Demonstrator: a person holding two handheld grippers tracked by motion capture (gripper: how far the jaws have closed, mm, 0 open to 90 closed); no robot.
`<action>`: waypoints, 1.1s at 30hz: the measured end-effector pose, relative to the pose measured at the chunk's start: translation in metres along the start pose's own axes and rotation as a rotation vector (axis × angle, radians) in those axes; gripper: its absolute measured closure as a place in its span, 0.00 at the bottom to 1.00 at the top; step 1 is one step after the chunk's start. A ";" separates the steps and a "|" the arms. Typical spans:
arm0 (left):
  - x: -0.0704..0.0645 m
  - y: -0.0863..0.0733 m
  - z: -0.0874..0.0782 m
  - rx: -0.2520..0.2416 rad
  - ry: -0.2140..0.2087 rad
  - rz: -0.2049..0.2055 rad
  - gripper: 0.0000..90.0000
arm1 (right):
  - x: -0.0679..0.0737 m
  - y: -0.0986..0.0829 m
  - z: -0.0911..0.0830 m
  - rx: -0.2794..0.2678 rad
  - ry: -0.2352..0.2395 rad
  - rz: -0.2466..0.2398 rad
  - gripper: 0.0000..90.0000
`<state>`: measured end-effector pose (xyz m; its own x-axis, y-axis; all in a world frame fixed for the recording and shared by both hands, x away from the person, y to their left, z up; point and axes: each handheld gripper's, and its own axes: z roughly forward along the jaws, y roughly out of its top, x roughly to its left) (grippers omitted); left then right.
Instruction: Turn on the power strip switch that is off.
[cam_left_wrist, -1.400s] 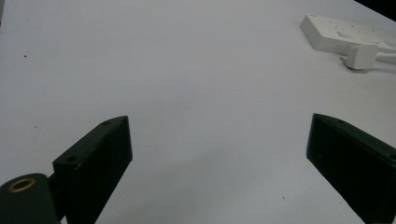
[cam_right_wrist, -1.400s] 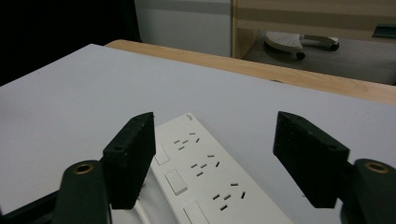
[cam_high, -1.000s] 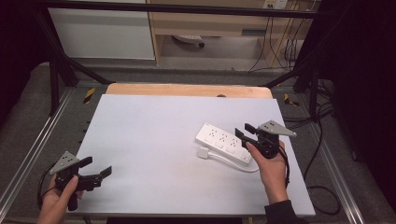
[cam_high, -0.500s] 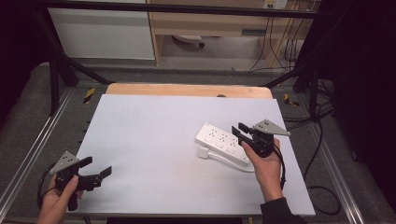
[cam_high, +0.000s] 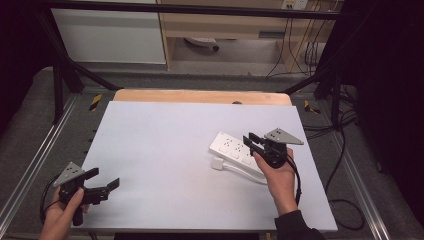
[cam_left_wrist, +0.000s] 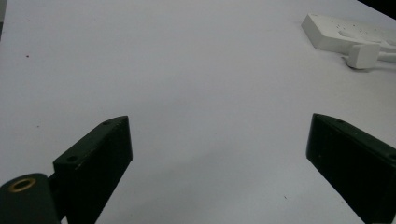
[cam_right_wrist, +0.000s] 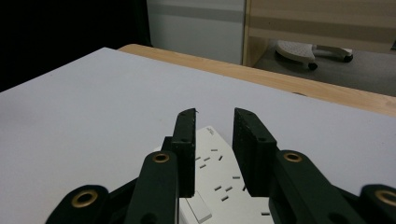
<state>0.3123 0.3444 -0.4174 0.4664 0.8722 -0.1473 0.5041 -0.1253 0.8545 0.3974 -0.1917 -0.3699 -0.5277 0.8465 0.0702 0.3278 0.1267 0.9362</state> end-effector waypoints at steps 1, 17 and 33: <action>0.000 0.000 0.000 0.000 0.000 0.000 0.08 | 0.000 0.000 0.001 0.001 0.002 0.000 0.79; 0.000 0.000 0.000 0.005 0.007 -0.001 0.08 | 0.001 -0.007 0.010 0.026 0.004 0.000 0.87; 0.000 -0.001 0.002 0.017 0.011 -0.001 0.08 | 0.000 -0.015 0.020 0.057 0.001 0.007 0.91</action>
<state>0.3132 0.3440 -0.4189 0.4585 0.8772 -0.1424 0.5167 -0.1328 0.8458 0.4081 -0.1837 -0.3907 -0.5258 0.8472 0.0767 0.3757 0.1504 0.9145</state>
